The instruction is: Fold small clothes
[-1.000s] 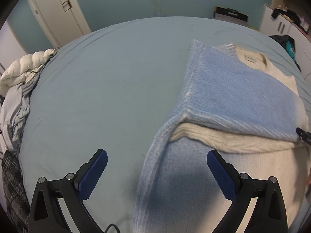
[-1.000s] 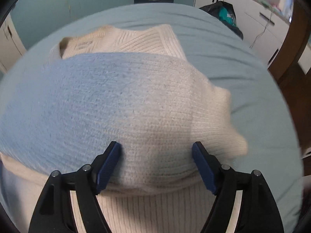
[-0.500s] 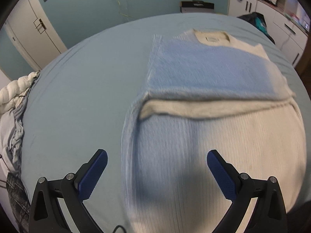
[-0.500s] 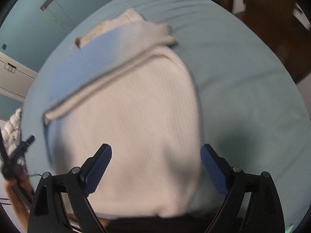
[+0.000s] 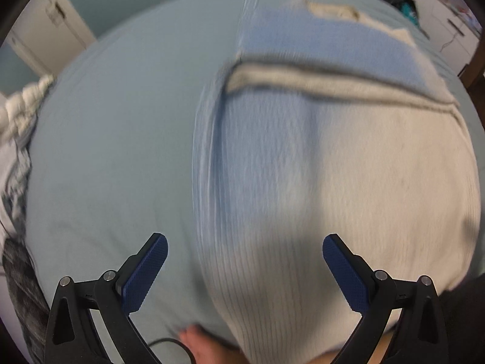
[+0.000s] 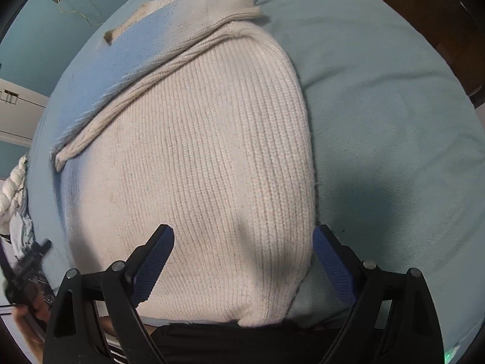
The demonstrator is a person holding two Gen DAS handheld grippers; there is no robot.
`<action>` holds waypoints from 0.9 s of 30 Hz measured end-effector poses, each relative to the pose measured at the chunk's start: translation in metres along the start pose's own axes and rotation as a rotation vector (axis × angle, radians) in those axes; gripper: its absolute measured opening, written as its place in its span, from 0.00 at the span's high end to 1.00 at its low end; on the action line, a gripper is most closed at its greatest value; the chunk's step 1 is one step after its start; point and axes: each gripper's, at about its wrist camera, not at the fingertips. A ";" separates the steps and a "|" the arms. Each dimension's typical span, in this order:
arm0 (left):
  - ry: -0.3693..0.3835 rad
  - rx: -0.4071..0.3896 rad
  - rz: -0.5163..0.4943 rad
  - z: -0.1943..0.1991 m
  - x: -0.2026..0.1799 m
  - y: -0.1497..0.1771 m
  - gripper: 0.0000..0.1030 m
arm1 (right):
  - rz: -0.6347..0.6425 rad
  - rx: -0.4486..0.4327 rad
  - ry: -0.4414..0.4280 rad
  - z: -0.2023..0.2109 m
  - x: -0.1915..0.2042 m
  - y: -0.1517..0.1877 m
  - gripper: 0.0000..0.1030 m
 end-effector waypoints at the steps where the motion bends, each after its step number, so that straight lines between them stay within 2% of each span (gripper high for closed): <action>1: 0.012 0.057 0.016 -0.010 0.002 0.005 0.00 | -0.012 -0.004 -0.005 0.000 -0.002 0.000 0.12; 7: 0.069 0.272 0.000 -0.048 -0.008 0.015 0.00 | -0.020 -0.027 -0.018 0.000 -0.002 0.002 0.12; 10: 0.009 0.364 -0.037 -0.067 -0.015 0.022 0.00 | -0.016 -0.017 -0.018 -0.003 -0.001 0.002 0.12; 15: 0.010 0.415 0.014 -0.076 -0.007 0.026 0.00 | -0.029 0.010 -0.036 -0.002 -0.005 0.002 0.12; 19: 0.017 0.493 -0.009 -0.094 -0.013 0.033 0.00 | -0.085 0.104 0.030 -0.016 -0.016 0.002 0.12; 21: 0.011 0.501 -0.038 -0.098 -0.019 0.034 0.02 | -0.095 0.168 0.069 -0.025 -0.018 0.003 0.12; 24: 0.035 0.470 -0.061 -0.088 -0.025 0.032 0.23 | -0.090 0.307 0.106 -0.046 -0.019 0.009 0.12; 26: 0.053 0.429 -0.063 -0.079 -0.027 0.031 0.49 | -0.039 0.370 0.121 -0.057 -0.011 0.013 0.12; 27: 0.061 0.414 -0.063 -0.075 -0.027 0.031 0.55 | -0.004 0.380 0.133 -0.061 -0.004 0.014 0.12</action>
Point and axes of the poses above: each gripper's, at about its wrist camera, not at the fingertips, and z roughly against the way its jaws point, x to its left, y to its underside, and after that the axes turned 6 degrees about y, right-handed
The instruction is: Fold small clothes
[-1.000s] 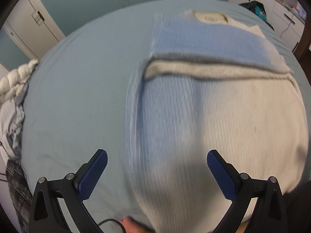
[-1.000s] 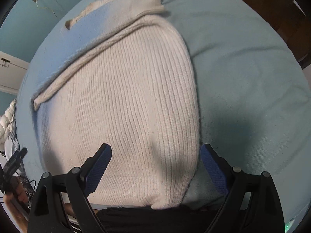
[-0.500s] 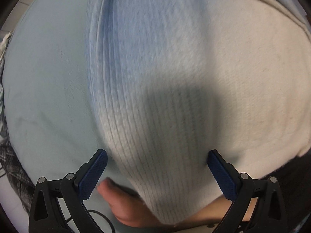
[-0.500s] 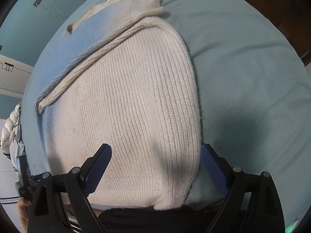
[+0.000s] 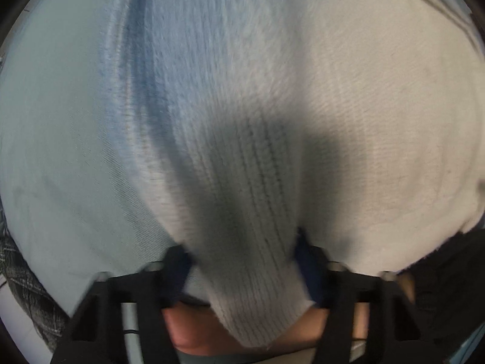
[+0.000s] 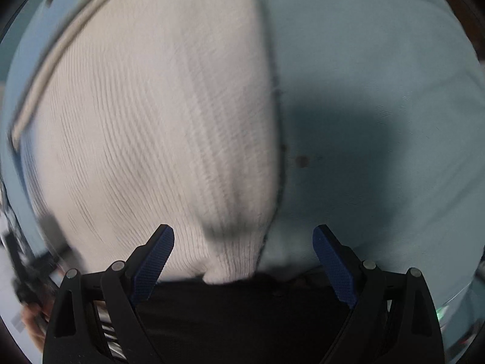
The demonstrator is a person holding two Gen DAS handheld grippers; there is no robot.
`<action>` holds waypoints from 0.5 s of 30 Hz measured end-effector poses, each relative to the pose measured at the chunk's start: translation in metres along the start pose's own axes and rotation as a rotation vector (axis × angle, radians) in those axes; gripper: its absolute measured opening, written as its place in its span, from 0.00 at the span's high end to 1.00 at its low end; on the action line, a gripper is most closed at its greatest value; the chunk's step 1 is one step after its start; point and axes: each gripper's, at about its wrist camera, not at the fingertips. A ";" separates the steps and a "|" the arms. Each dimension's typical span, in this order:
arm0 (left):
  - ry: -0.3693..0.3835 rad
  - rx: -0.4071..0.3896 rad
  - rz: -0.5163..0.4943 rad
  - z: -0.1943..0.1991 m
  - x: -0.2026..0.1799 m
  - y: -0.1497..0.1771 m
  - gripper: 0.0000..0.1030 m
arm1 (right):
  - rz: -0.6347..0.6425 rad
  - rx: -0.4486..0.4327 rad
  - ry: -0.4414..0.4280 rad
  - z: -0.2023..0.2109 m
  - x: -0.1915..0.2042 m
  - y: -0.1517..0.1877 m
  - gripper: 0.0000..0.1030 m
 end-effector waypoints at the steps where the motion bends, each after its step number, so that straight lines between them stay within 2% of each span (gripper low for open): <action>1: 0.012 -0.014 -0.004 0.004 -0.001 0.001 0.65 | 0.039 0.010 0.034 -0.004 0.010 -0.001 0.12; 2: 0.028 -0.030 -0.007 0.007 -0.002 0.002 0.72 | 0.064 0.025 0.062 -0.008 0.017 -0.002 0.12; 5: 0.075 -0.077 0.000 0.019 -0.002 0.007 0.78 | 0.179 0.082 0.175 -0.028 0.045 -0.003 0.12; 7: 0.101 -0.120 0.000 0.034 -0.002 0.006 0.79 | 0.295 0.107 0.254 -0.042 0.069 -0.001 0.19; 9: 0.123 -0.162 -0.006 0.047 -0.003 0.006 0.79 | 0.344 0.115 0.299 -0.052 0.081 0.001 0.32; 10: 0.140 -0.193 -0.007 0.056 -0.002 0.008 0.79 | 0.351 0.108 0.309 -0.054 0.085 0.001 0.34; 13: 0.173 -0.253 -0.004 0.073 -0.006 0.023 0.79 | 0.341 0.049 0.277 -0.048 0.087 0.002 0.66; 14: 0.175 -0.266 -0.004 0.080 -0.001 0.027 0.79 | 0.333 0.026 0.265 -0.045 0.086 0.003 0.82; 15: 0.174 -0.281 -0.006 0.084 -0.002 0.029 0.79 | 0.325 0.006 0.249 -0.042 0.085 0.004 0.86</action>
Point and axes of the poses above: each gripper's, at about its wrist camera, not at the fingertips, and z roughly against the way its jaws point, x to its left, y to its underside, and after that the axes turned 6 degrees about y, right-handed
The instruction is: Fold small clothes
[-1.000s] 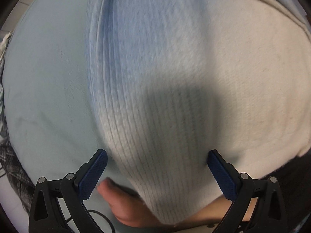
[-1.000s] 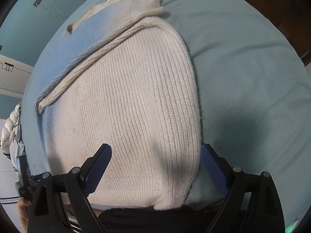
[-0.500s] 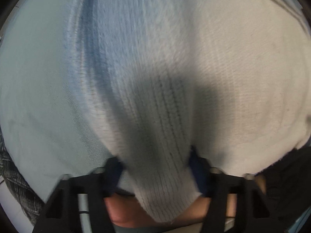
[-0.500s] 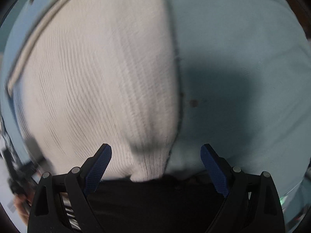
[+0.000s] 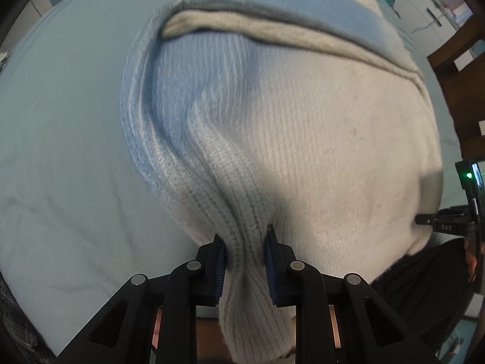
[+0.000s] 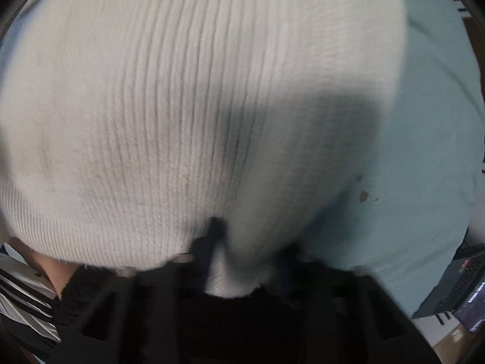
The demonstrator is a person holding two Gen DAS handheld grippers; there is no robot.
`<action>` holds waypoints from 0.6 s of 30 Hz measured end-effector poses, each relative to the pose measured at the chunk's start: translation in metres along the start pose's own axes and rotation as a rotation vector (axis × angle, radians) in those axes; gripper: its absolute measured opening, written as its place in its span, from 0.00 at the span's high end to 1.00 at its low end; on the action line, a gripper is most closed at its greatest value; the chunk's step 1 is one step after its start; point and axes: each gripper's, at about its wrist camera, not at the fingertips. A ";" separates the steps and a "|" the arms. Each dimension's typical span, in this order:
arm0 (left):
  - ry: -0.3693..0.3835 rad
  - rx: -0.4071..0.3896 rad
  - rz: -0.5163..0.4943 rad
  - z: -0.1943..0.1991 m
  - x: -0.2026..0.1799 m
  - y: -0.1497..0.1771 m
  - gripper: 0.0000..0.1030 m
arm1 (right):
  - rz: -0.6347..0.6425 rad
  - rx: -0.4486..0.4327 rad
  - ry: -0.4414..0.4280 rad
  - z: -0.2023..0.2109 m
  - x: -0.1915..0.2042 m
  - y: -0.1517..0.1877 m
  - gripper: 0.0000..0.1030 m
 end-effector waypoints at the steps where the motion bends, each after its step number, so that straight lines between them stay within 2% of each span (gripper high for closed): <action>1: -0.001 -0.011 -0.006 0.005 0.003 0.005 0.80 | -0.004 -0.025 -0.012 0.003 0.000 0.002 0.87; 4: -0.002 -0.050 -0.005 0.007 -0.002 0.014 0.80 | 0.012 -0.148 -0.018 0.020 0.009 0.012 0.89; 7: -0.026 -0.101 -0.015 0.007 0.003 0.005 0.80 | 0.007 -0.278 -0.036 0.037 0.008 0.027 0.90; 10: -0.039 -0.155 -0.024 0.018 0.003 0.009 0.81 | -0.048 -0.473 -0.131 0.062 -0.004 0.050 0.90; 13: -0.053 -0.205 -0.015 0.027 0.011 0.001 0.81 | -0.118 -0.615 -0.237 0.075 -0.021 0.068 0.90; 16: -0.068 -0.258 -0.019 0.036 0.009 0.000 0.81 | -0.168 -0.698 -0.288 0.081 -0.035 0.071 0.90; 18: -0.071 -0.287 -0.028 0.038 0.003 0.000 0.81 | -0.182 -0.738 -0.287 0.093 -0.039 0.068 0.91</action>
Point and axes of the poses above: each gripper's, at about its wrist camera, not at the fingertips, and z roughly against the way its jaws point, x to its left, y to its underside, and after that the axes turned 6 degrees about y, right-handed
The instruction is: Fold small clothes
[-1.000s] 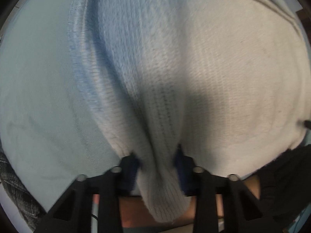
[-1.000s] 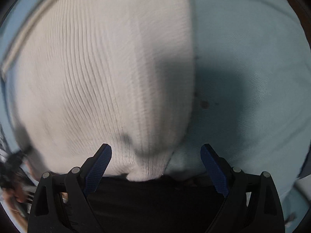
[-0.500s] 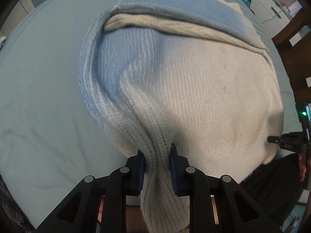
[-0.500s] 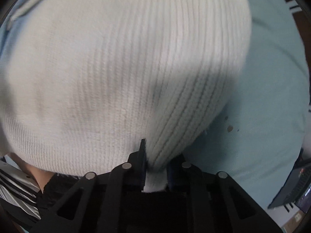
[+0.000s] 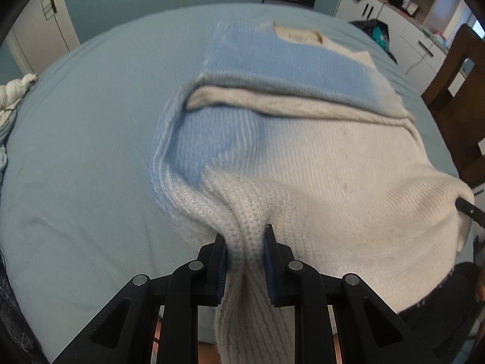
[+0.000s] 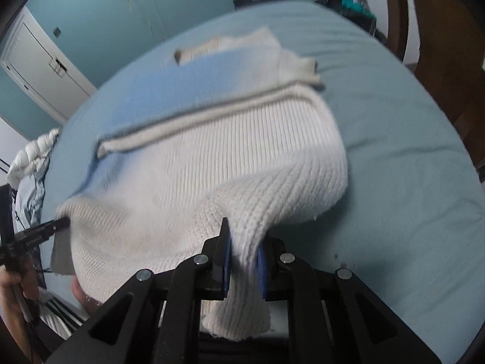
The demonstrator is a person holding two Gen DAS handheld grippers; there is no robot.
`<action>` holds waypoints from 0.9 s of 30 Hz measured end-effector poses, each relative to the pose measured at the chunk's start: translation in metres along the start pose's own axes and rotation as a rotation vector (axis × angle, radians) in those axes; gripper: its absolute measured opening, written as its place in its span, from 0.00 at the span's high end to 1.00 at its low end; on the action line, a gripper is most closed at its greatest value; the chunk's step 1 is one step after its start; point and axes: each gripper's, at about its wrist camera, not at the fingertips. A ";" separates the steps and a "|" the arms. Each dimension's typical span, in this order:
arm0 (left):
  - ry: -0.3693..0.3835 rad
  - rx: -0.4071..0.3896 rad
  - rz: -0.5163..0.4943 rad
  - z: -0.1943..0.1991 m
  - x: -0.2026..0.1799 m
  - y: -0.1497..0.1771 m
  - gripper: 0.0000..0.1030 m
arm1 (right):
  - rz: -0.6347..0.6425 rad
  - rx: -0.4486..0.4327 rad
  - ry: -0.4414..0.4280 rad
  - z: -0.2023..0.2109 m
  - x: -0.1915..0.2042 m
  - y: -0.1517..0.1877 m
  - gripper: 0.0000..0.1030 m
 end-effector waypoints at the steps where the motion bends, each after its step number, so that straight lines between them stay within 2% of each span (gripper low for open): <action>1: -0.004 -0.020 -0.011 0.004 -0.002 0.000 0.81 | 0.000 -0.012 0.008 0.004 0.001 -0.004 0.91; 6: -0.013 -0.072 -0.046 0.014 -0.011 0.000 0.81 | 0.006 -0.058 0.013 0.019 0.004 -0.014 0.92; 9: 0.006 -0.111 -0.034 0.026 -0.009 0.003 0.81 | -0.061 -0.107 -0.095 0.039 -0.005 -0.015 0.92; 10: 0.009 -0.122 -0.031 0.029 -0.009 0.003 0.81 | -0.102 -0.152 -0.141 0.048 -0.011 -0.011 0.92; 11: 0.012 -0.139 -0.029 0.033 -0.009 0.004 0.82 | -0.104 -0.192 -0.149 0.054 -0.010 -0.008 0.92; 13: 0.013 -0.171 -0.032 0.040 -0.010 0.006 0.82 | -0.082 -0.270 -0.124 0.066 -0.005 -0.001 0.92; 19: -0.008 -0.234 -0.062 0.052 -0.017 0.010 0.82 | -0.128 -0.379 -0.123 0.082 -0.005 0.010 0.93; 22: -0.011 -0.243 -0.063 0.054 -0.017 0.011 0.82 | -0.116 -0.408 -0.142 0.082 -0.002 0.015 0.93; 27: -0.007 -0.241 -0.060 0.055 -0.015 0.012 0.82 | -0.118 -0.401 -0.135 0.078 -0.006 0.015 0.93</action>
Point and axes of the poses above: each gripper's, at about its wrist camera, not at the fingertips, and z roughly against the way its jaws point, x to its left, y to its underside, and after that the axes turned 6 degrees about y, right-handed
